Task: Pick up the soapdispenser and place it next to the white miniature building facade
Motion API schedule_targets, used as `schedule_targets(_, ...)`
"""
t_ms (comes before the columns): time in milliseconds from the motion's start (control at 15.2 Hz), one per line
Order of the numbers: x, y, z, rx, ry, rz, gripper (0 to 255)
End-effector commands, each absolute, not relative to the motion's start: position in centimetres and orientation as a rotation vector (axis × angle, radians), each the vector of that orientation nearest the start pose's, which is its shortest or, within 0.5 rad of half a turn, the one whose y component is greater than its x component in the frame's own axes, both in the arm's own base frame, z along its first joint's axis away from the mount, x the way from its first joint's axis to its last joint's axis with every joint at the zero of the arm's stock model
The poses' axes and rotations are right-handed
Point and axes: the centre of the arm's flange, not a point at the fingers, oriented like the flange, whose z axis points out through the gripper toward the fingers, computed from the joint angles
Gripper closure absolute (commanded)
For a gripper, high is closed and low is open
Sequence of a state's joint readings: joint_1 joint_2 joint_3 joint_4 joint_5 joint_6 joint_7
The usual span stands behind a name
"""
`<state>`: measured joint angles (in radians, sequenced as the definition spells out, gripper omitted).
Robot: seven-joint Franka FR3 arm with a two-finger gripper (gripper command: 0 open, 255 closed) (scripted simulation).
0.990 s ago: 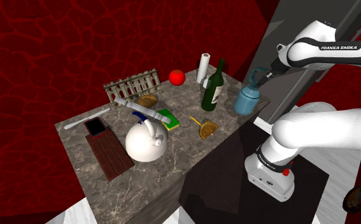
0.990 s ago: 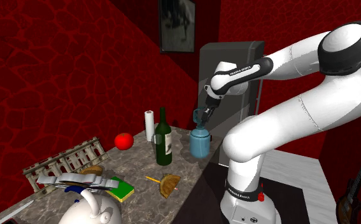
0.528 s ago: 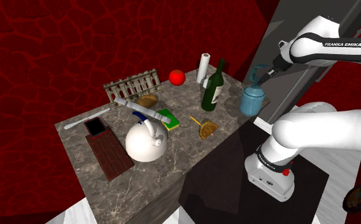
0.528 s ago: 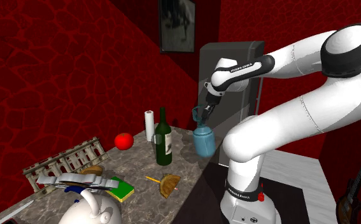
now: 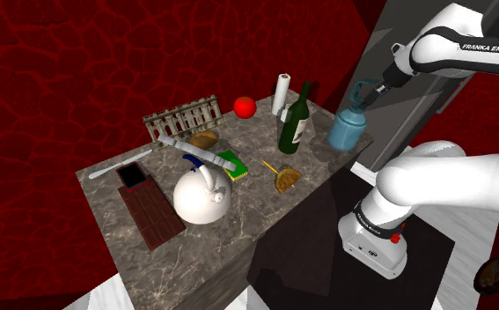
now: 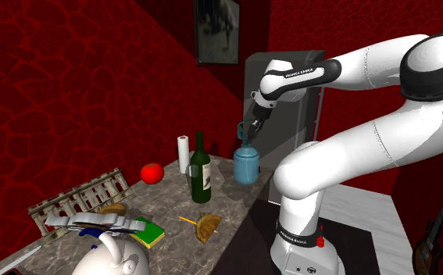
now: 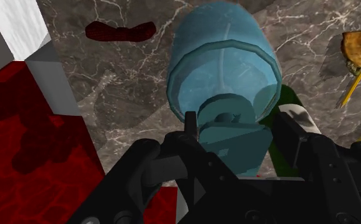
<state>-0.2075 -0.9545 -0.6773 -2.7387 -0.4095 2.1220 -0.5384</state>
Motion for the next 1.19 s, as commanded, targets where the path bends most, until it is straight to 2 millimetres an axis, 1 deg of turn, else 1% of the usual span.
schedule_targets(0,20.4,-26.4,45.9,-3.111,-0.014,-0.47,255)
schedule_targets(1122,20.4,-26.4,54.9,-3.111,-0.014,-0.47,255)
